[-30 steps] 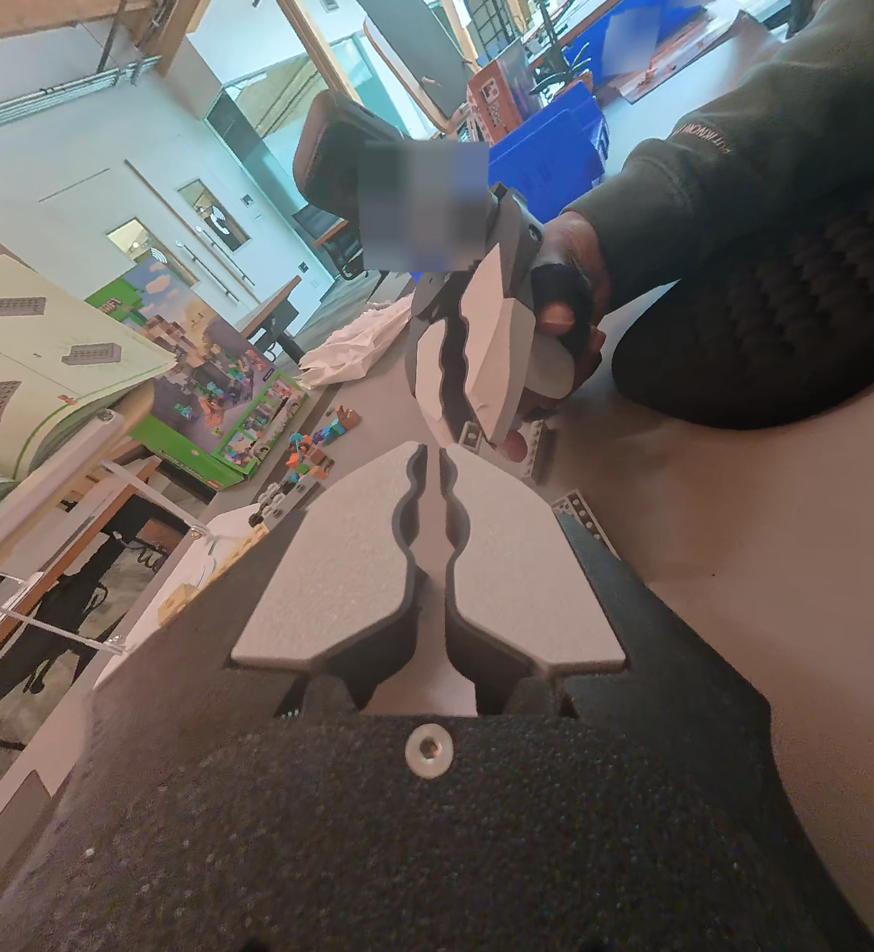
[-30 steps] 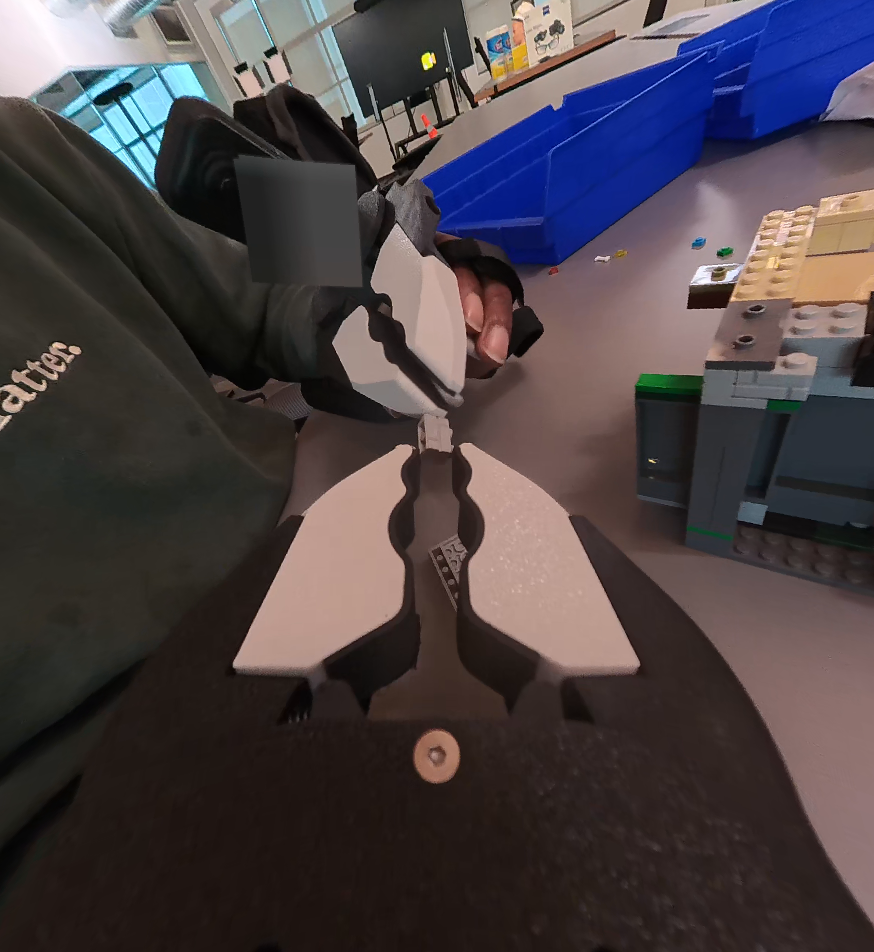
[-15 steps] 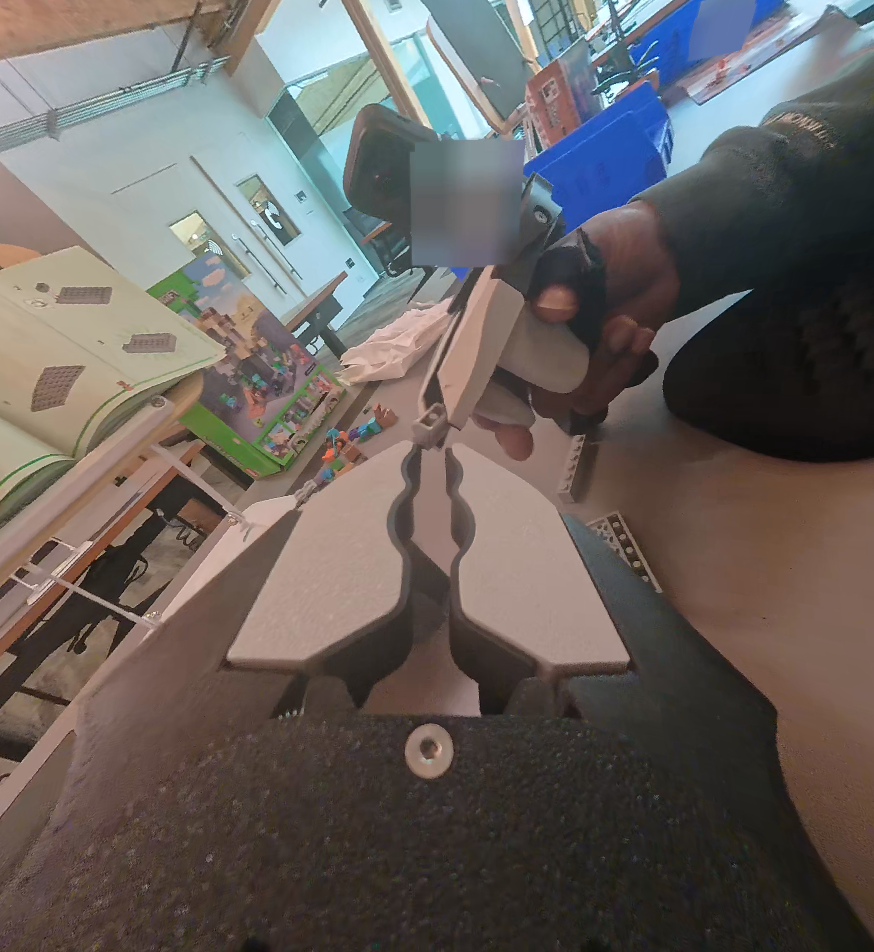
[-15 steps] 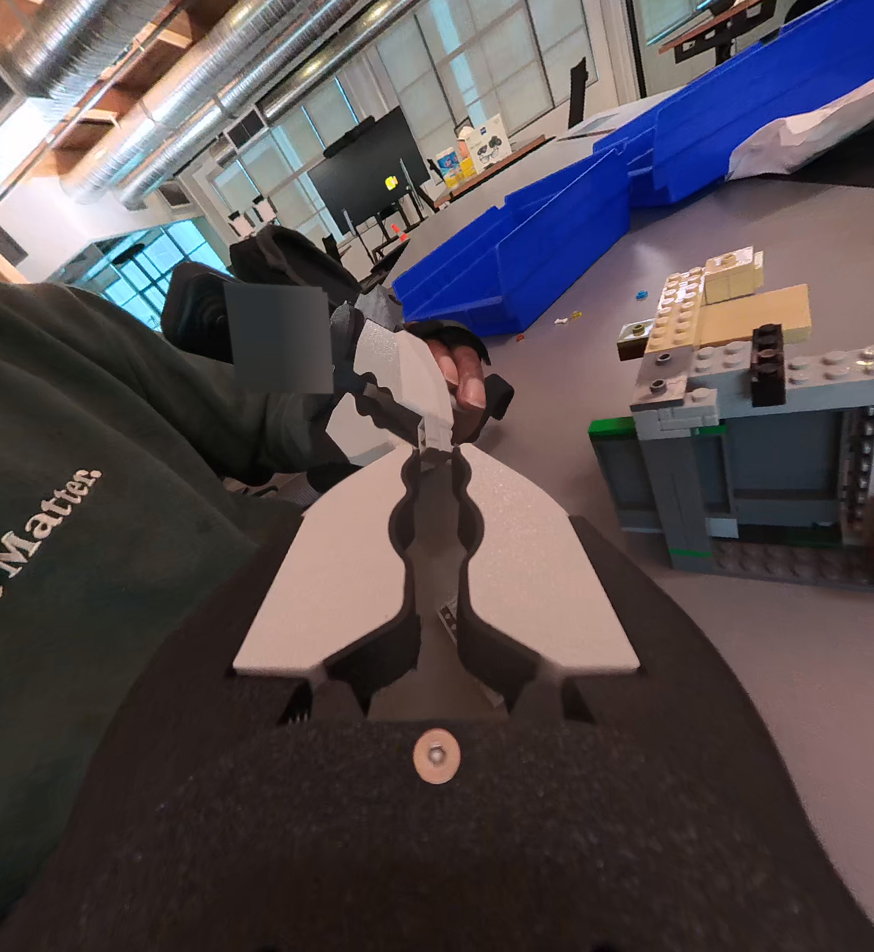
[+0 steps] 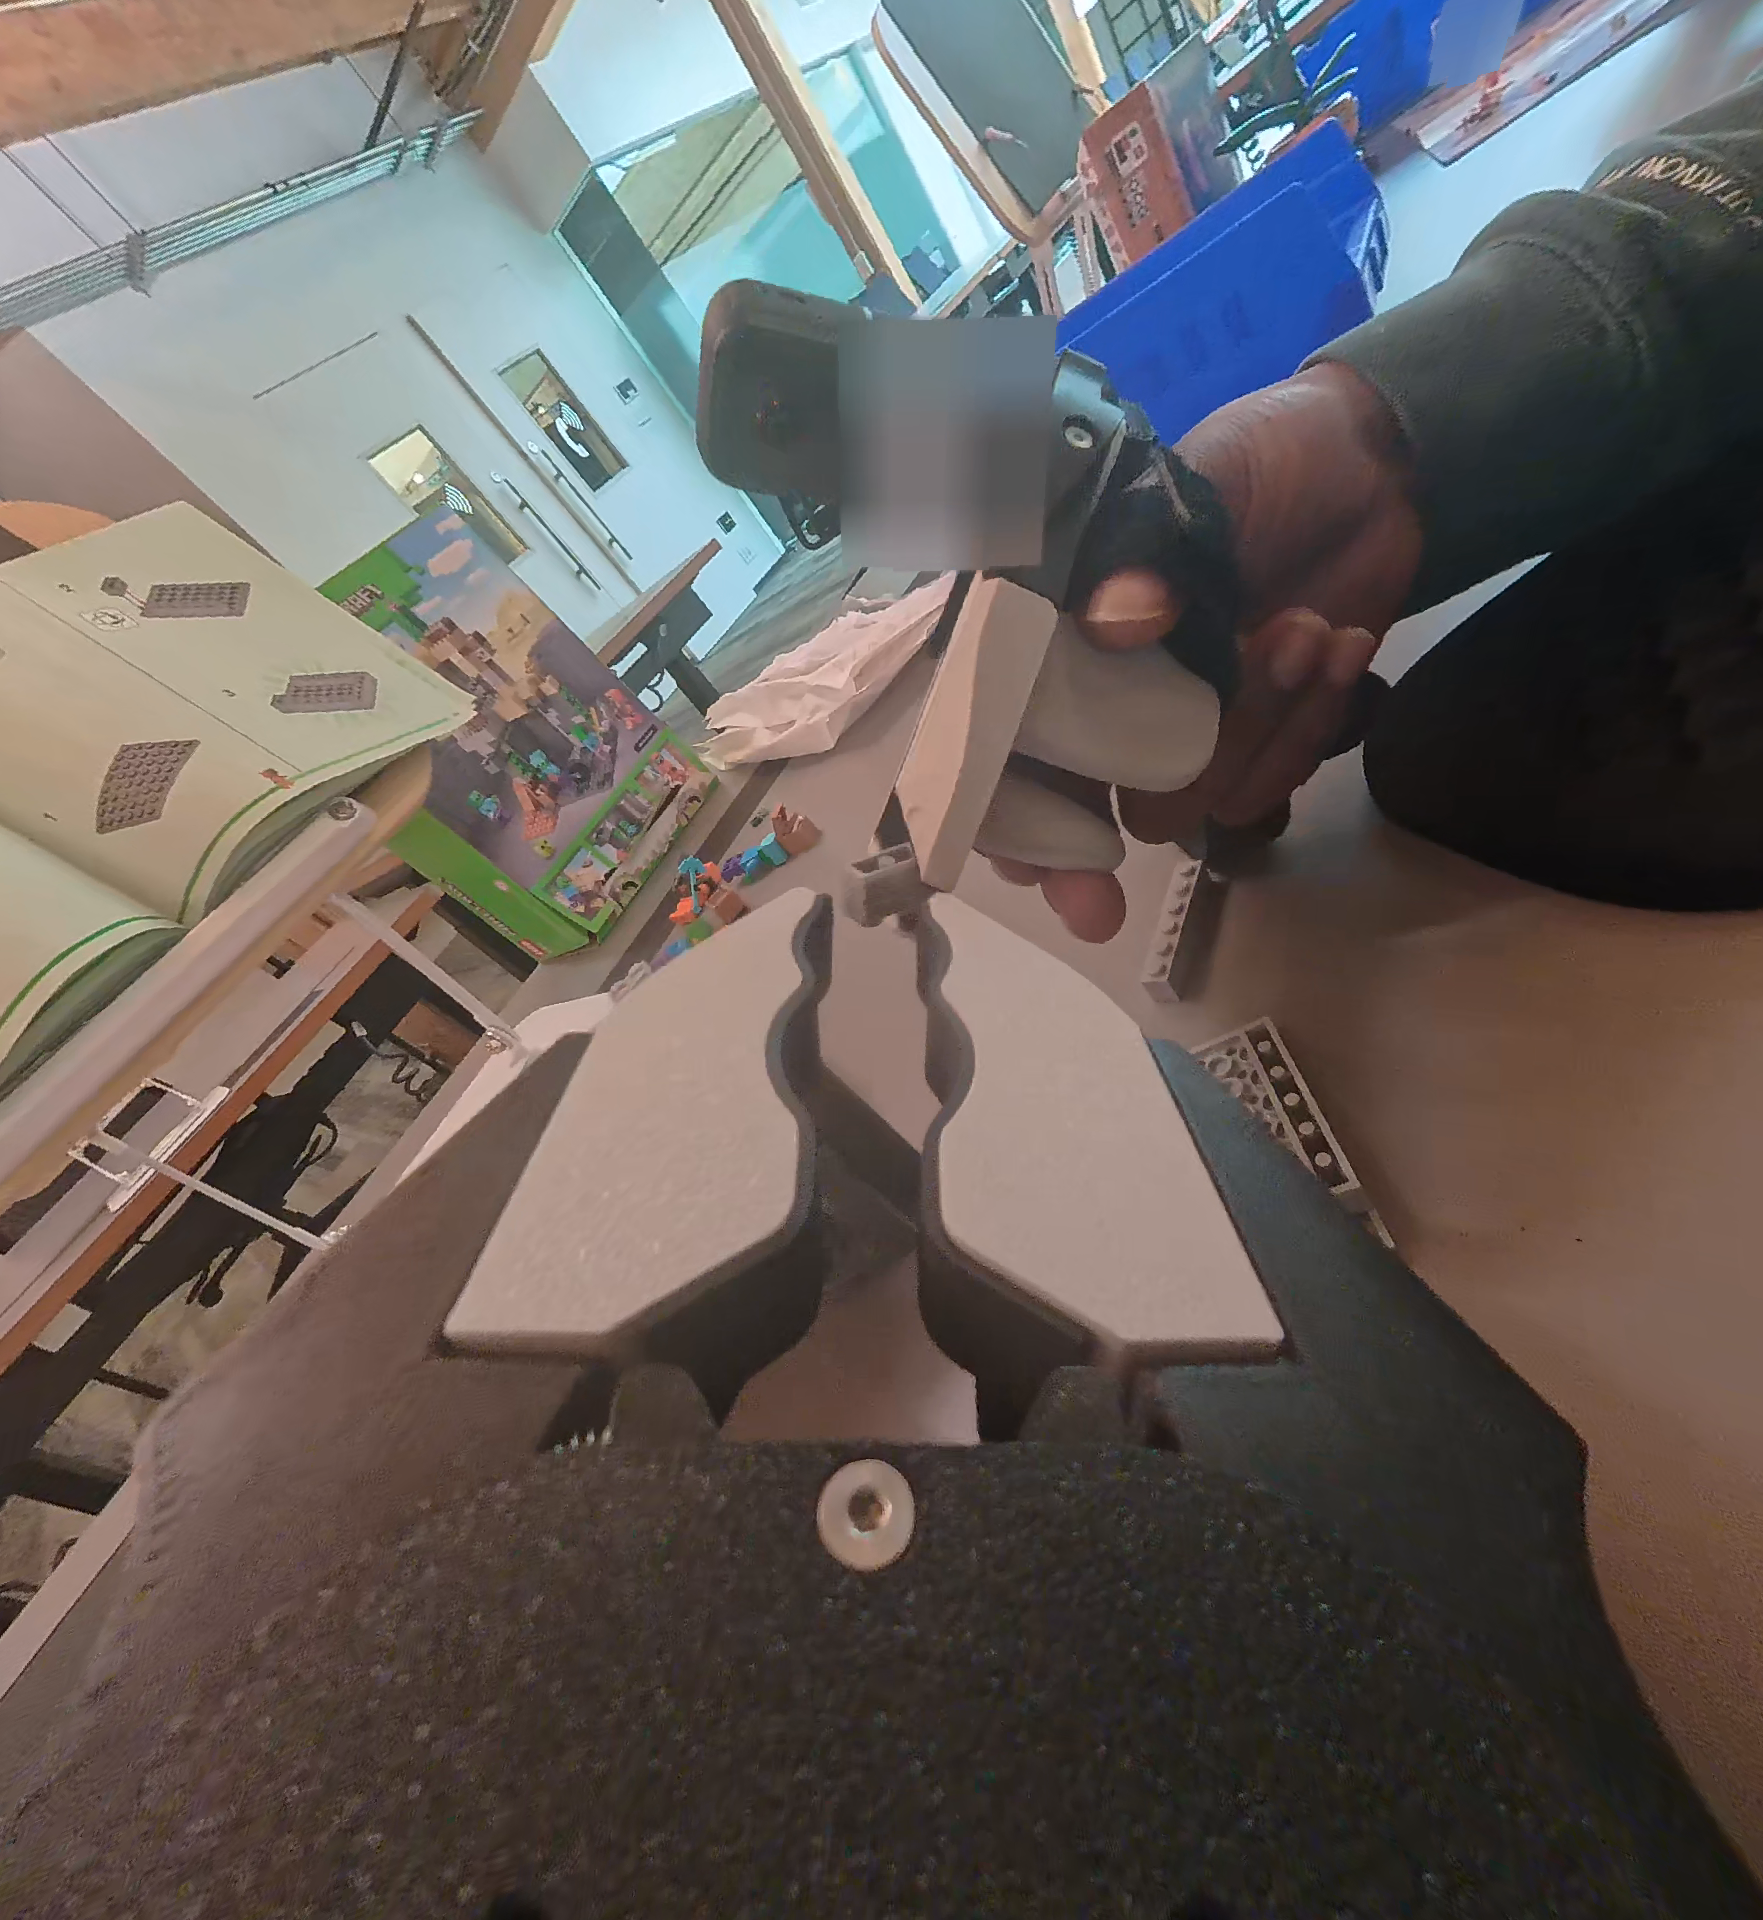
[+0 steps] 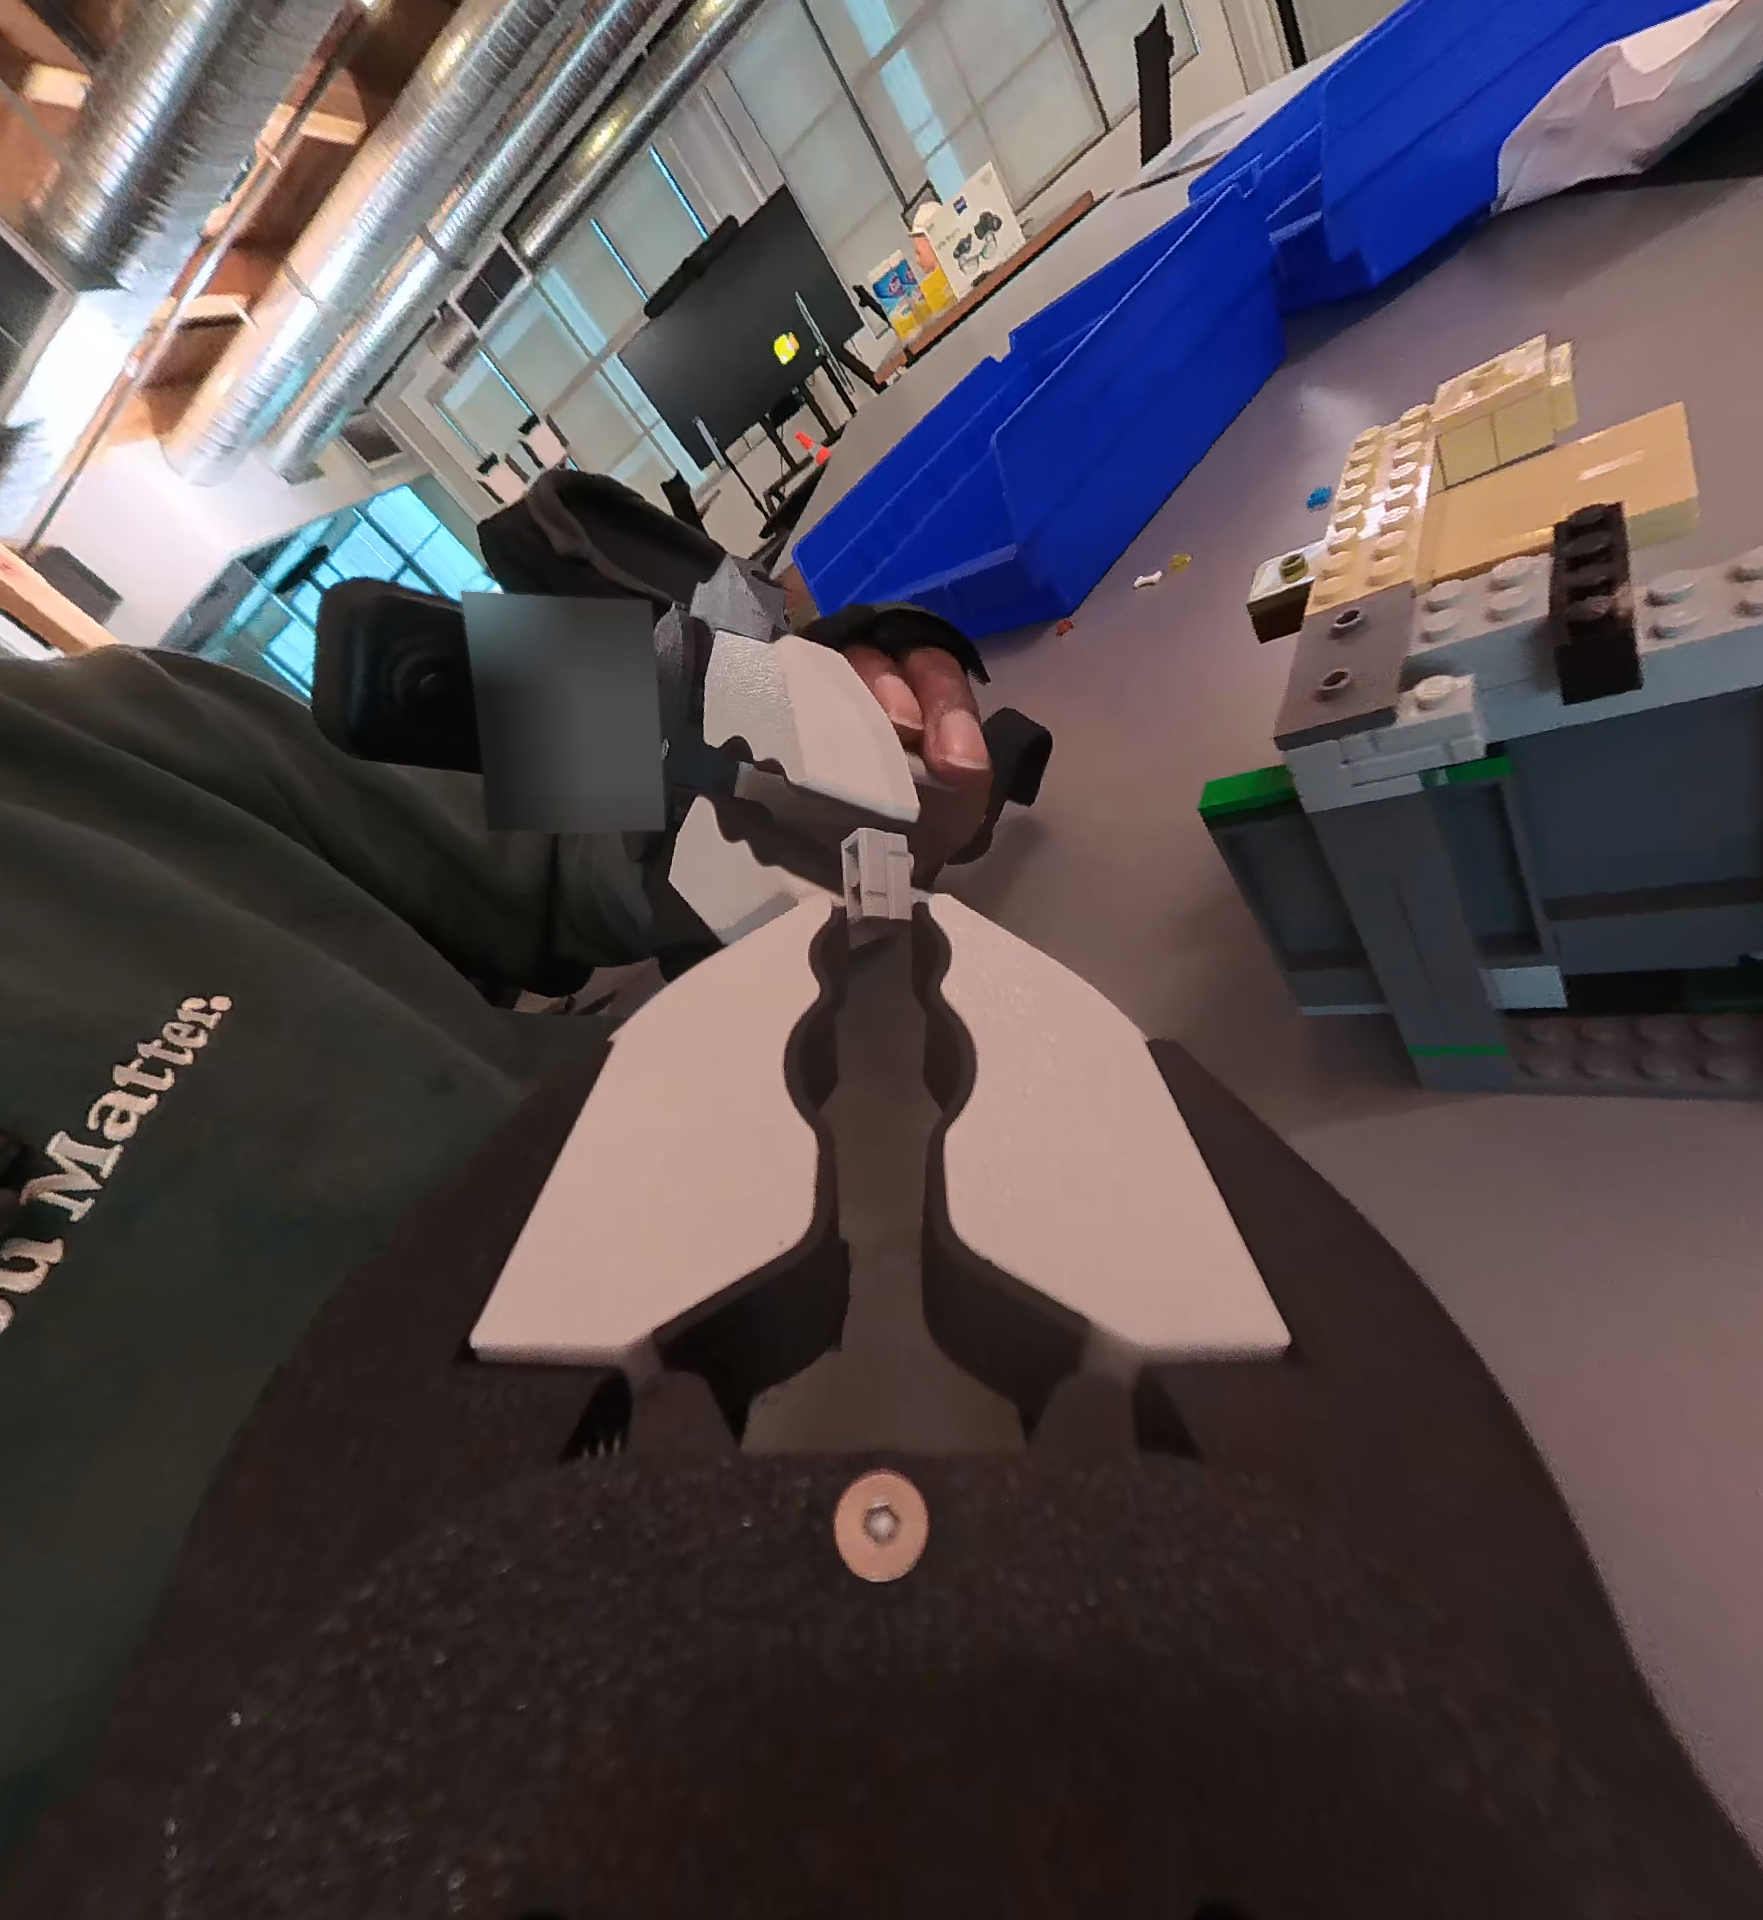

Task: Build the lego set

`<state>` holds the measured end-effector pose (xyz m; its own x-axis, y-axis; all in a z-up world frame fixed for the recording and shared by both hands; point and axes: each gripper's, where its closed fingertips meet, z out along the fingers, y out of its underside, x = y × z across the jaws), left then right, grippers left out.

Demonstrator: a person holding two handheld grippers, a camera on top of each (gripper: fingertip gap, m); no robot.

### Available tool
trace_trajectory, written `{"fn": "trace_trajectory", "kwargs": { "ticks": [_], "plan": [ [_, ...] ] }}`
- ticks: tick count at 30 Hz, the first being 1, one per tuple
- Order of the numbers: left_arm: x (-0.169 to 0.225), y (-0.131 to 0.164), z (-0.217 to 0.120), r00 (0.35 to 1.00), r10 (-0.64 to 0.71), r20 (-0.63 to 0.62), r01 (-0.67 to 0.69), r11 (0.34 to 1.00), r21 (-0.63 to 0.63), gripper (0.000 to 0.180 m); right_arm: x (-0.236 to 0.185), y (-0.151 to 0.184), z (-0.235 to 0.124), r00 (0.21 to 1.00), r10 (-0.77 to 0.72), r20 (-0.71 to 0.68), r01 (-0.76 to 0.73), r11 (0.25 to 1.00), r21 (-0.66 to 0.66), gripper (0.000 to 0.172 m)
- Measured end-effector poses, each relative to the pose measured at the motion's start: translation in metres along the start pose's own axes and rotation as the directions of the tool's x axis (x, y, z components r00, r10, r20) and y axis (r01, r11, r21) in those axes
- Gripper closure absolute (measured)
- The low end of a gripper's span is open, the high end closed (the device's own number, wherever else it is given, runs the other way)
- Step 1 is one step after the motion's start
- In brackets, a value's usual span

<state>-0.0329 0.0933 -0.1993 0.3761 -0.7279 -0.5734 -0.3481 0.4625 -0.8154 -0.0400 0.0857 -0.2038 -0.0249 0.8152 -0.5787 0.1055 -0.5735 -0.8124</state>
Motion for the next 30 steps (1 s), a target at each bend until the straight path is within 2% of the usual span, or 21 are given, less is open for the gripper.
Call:
{"fn": "trace_trajectory", "kwargs": {
  "ticks": [9,15,19,23,28,30],
  "plan": [
    [-0.007,-0.011,-0.002,0.998,0.025,0.058,-0.027,0.999,0.042,0.160,-0.006,-0.011,0.001,0.996,0.079,0.034,-0.081,0.994,0.076,0.161],
    [-0.012,-0.014,-0.001,0.986,0.111,0.125,-0.114,0.993,0.020,0.158,-0.016,-0.020,0.008,0.979,0.178,0.095,-0.191,0.970,0.151,0.161],
    [-0.015,-0.015,-0.002,0.976,0.153,0.153,-0.154,0.988,-0.002,0.157,-0.017,-0.022,0.011,0.975,0.206,0.088,-0.219,0.958,0.187,0.161],
    [-0.013,-0.011,-0.002,0.970,0.191,0.153,-0.188,0.982,-0.033,0.158,-0.013,-0.020,0.012,0.979,0.198,0.046,-0.203,0.964,0.171,0.161],
    [-0.005,-0.008,-0.003,0.977,0.193,0.091,-0.191,0.981,-0.027,0.163,-0.013,-0.013,0.013,0.982,0.187,0.037,-0.189,0.976,0.106,0.159],
    [-0.003,-0.011,-0.004,0.982,0.174,0.075,-0.174,0.985,-0.008,0.164,-0.012,-0.010,0.012,0.988,0.155,0.017,-0.156,0.985,0.071,0.151]
  ]
}}
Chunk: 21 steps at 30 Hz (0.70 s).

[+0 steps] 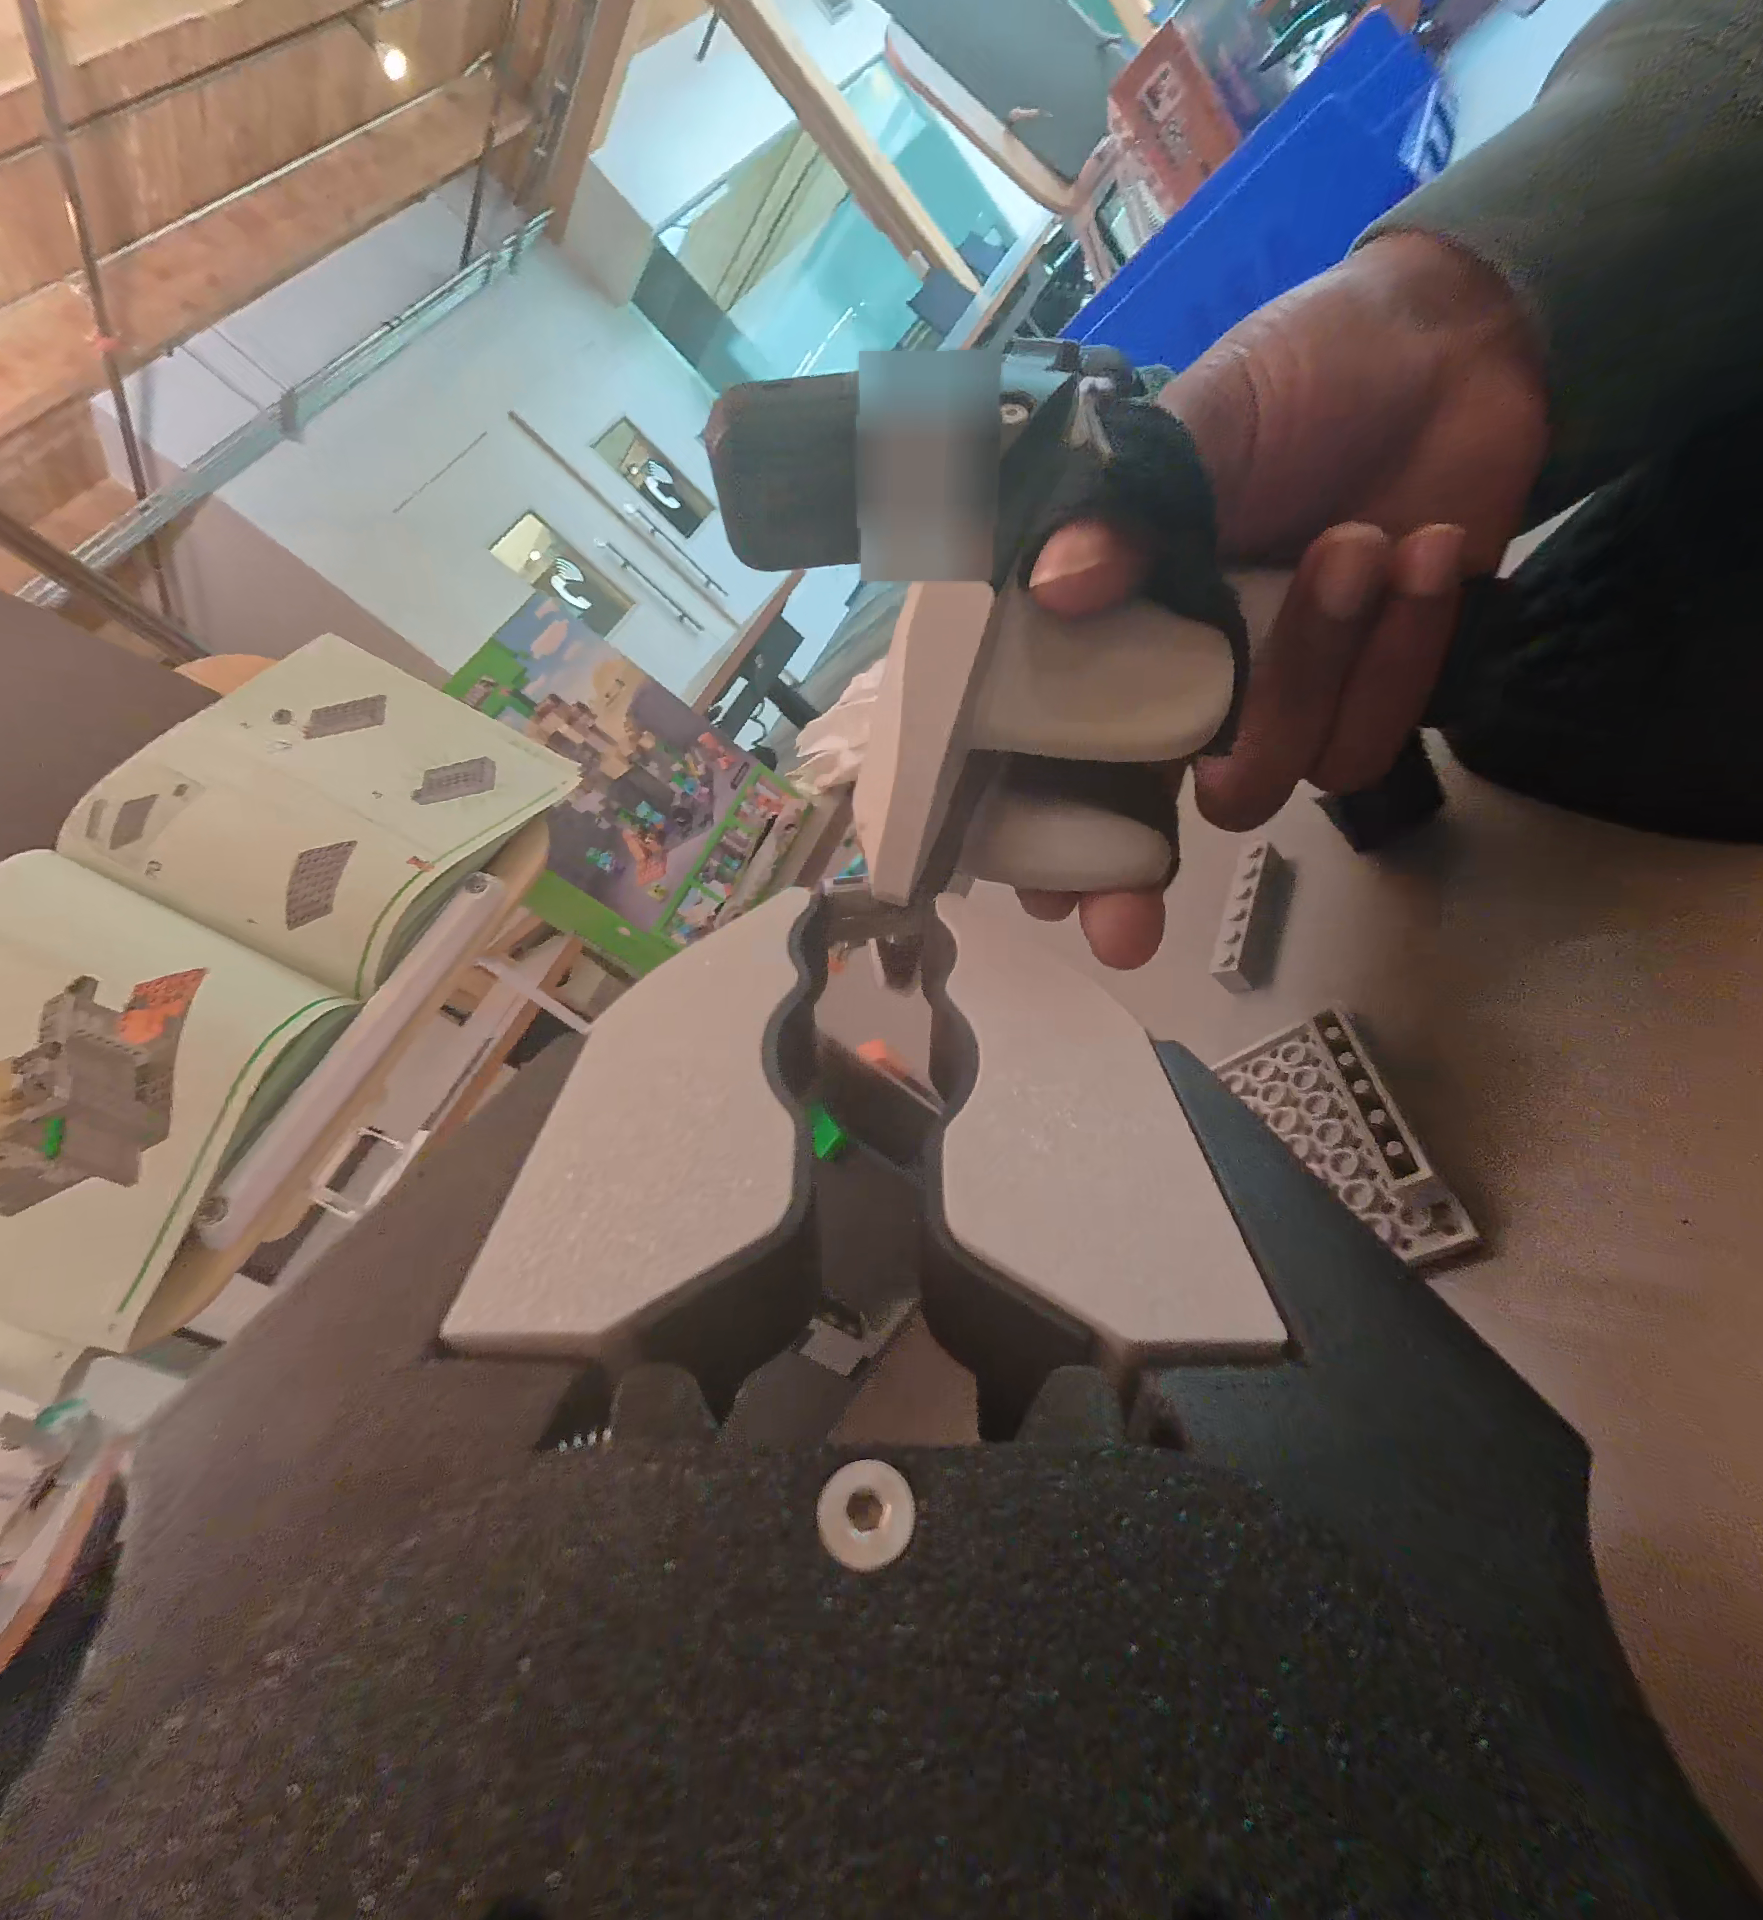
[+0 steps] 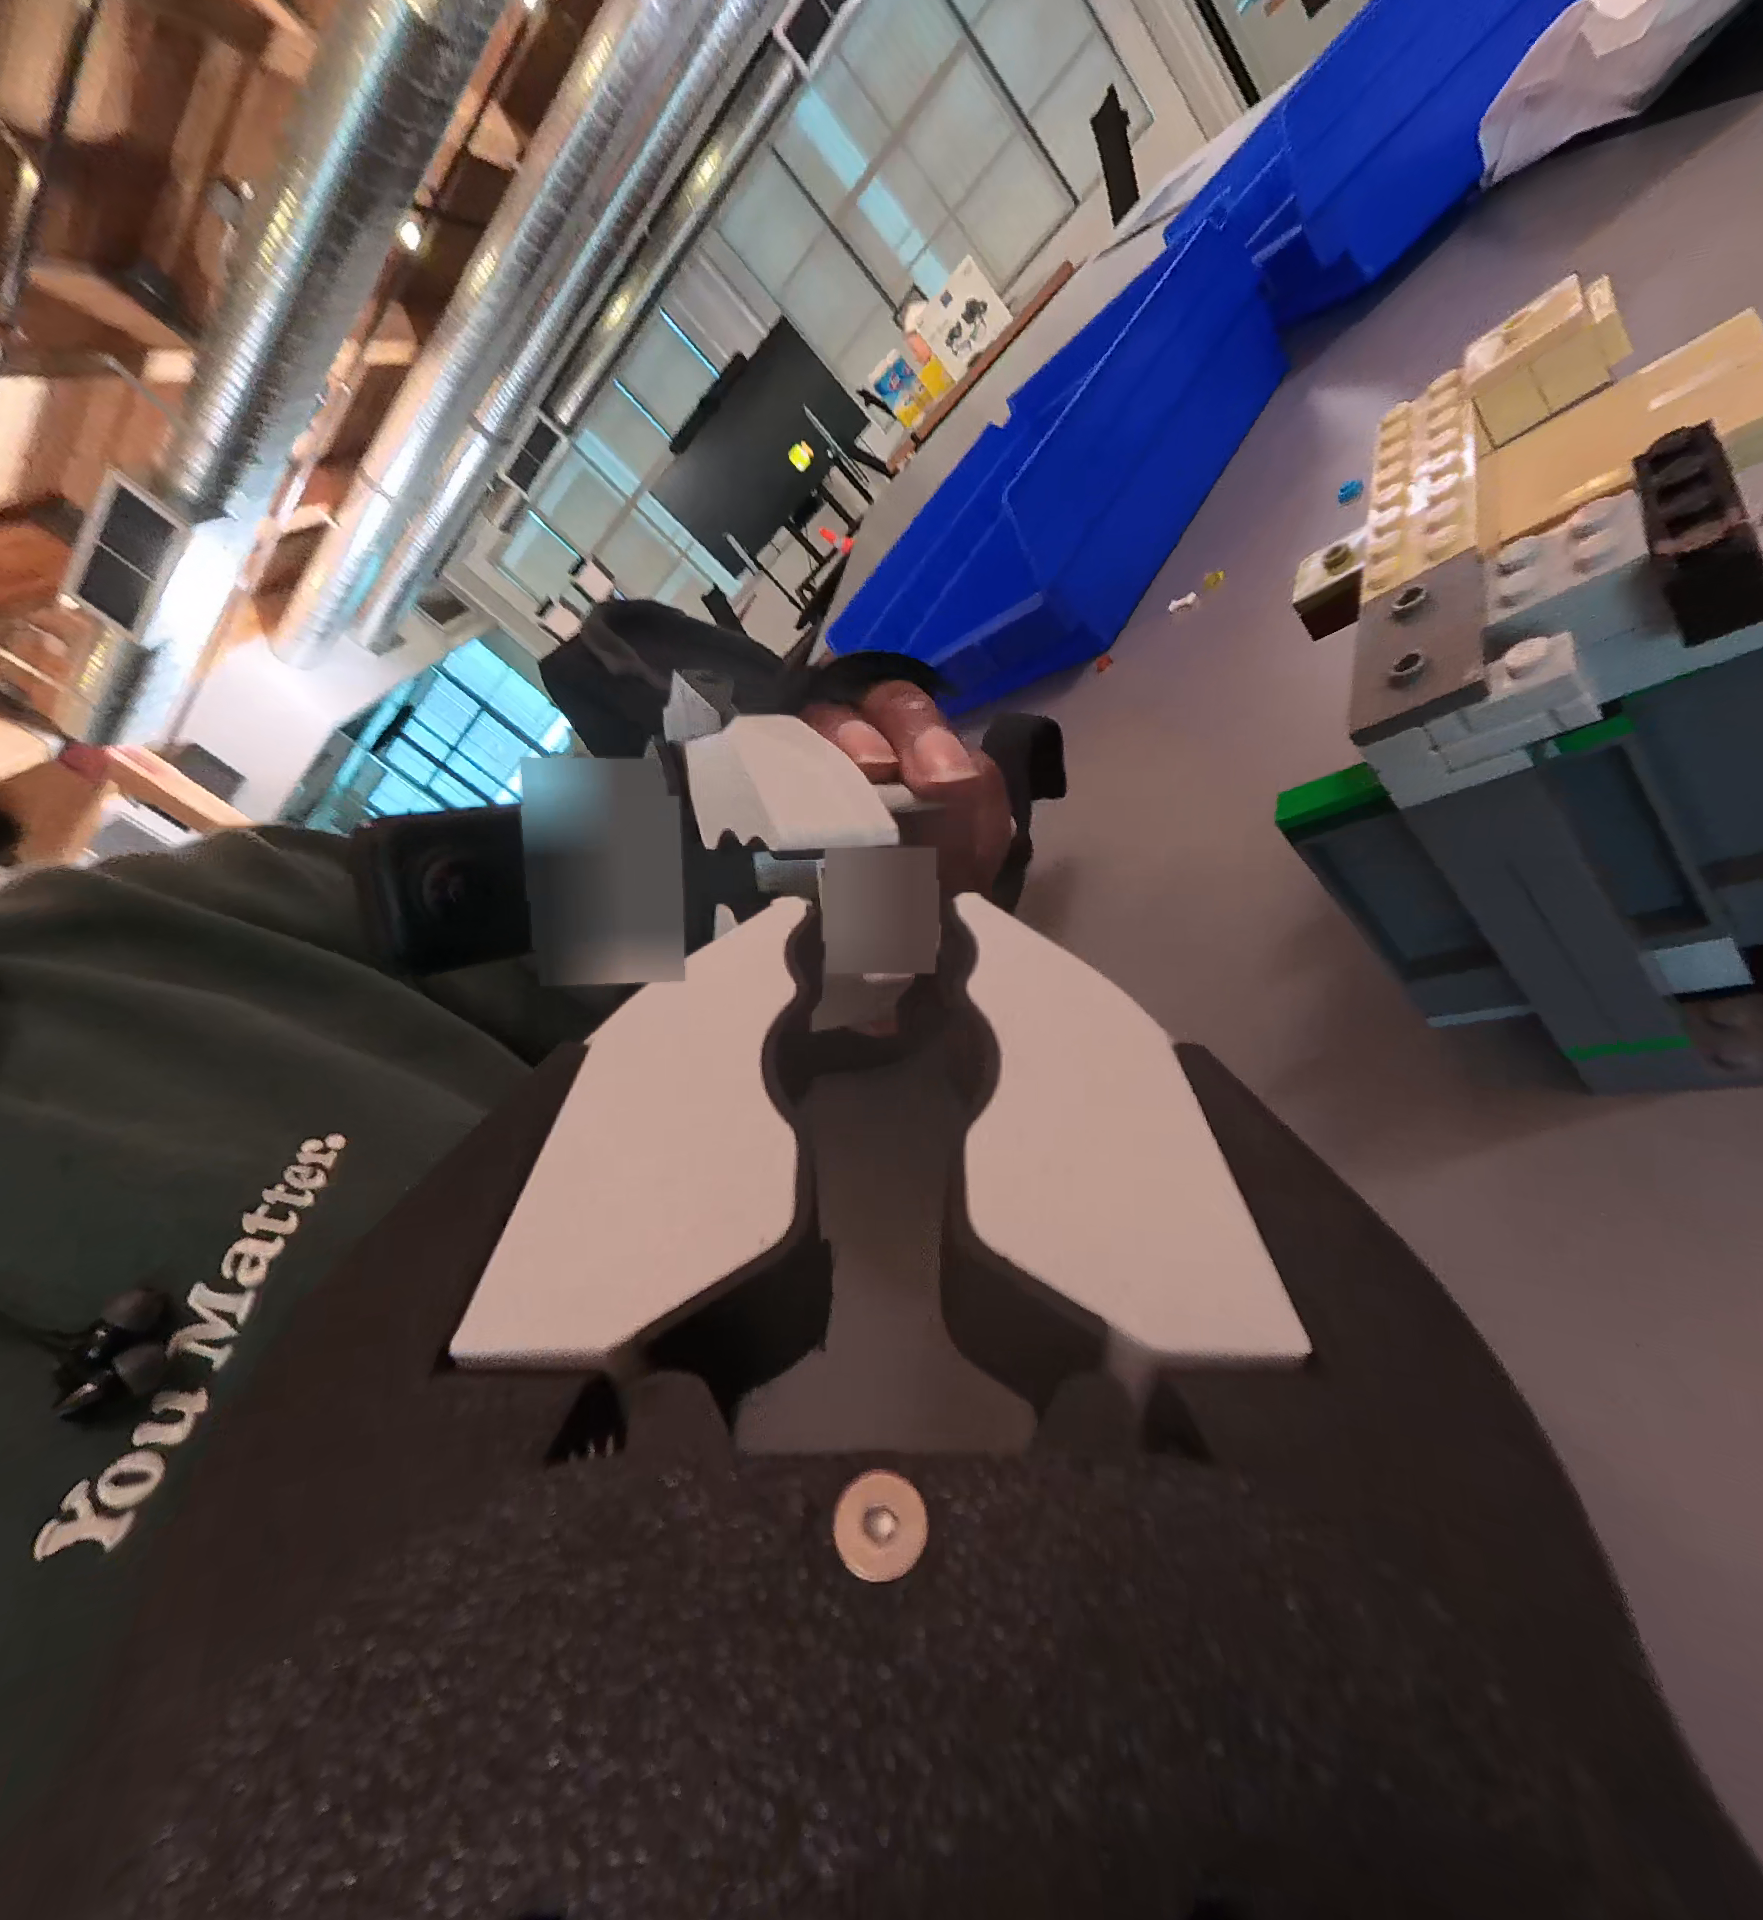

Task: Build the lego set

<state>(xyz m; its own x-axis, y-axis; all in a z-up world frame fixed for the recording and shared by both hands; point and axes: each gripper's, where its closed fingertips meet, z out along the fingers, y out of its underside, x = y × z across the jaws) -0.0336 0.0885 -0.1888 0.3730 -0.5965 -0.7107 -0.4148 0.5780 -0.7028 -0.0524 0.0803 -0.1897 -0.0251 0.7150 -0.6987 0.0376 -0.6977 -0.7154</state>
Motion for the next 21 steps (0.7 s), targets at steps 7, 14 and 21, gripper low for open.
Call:
{"fn": "trace_trajectory", "kwargs": {
  "ticks": [7,14,21],
  "plan": [
    [0.019,-0.001,-0.005,0.936,-0.258,-0.241,0.267,0.964,0.005,0.164,-0.002,-0.007,-0.018,0.909,-0.412,-0.069,0.402,0.907,-0.123,0.158],
    [0.029,-0.001,-0.008,0.833,-0.403,-0.379,0.426,0.904,-0.024,0.164,-0.010,0.022,-0.021,0.367,-0.896,0.249,0.813,0.179,-0.553,0.159],
    [0.040,-0.005,-0.013,0.796,-0.404,-0.450,0.433,0.900,-0.043,0.164,-0.012,0.032,-0.013,0.049,-0.807,0.588,0.786,-0.332,-0.521,0.155]
  ]
}}
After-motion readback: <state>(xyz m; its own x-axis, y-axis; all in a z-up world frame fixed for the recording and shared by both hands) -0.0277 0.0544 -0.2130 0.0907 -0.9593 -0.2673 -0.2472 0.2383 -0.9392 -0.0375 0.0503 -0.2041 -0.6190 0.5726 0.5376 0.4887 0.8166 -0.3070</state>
